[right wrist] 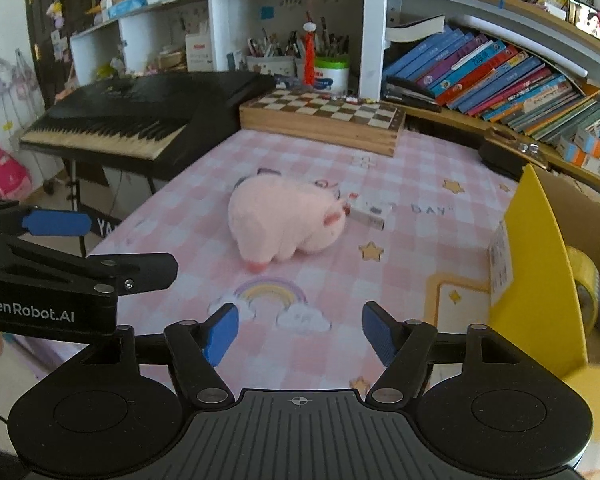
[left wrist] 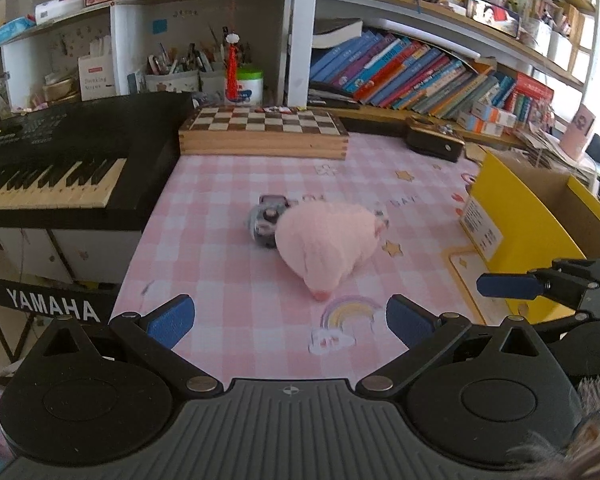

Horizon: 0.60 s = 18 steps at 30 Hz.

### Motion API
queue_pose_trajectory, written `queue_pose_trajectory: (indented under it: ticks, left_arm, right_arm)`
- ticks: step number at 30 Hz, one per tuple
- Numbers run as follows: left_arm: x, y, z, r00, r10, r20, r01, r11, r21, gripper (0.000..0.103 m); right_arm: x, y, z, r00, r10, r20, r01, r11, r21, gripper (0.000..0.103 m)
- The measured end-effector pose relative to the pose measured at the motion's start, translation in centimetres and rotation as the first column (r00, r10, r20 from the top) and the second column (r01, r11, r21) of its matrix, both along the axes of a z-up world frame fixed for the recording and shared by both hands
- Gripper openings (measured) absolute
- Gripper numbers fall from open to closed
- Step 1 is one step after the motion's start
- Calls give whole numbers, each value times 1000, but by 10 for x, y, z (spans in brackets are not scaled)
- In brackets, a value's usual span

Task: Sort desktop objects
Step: 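Approach the pink plush pig with the left tool while the right tool approaches the white box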

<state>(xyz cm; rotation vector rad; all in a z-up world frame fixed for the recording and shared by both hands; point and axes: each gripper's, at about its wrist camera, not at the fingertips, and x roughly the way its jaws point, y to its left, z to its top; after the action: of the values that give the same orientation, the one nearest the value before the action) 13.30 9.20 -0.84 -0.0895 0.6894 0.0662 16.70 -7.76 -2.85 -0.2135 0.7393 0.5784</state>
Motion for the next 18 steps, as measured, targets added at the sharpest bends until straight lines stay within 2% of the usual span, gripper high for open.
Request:
queue_pose_trajectory:
  ticks: [14,18]
  left_arm:
    - [48,2,1,999,53,2,-53,999,8,103]
    - [64,-2,-6,1000,26,-6,-26,1000,12,103]
  right_arm:
    - [52,-12,-6,996,-86,-29,87,995,40,73]
    - [65,-18,1,987,-161,26,159,984,77,73]
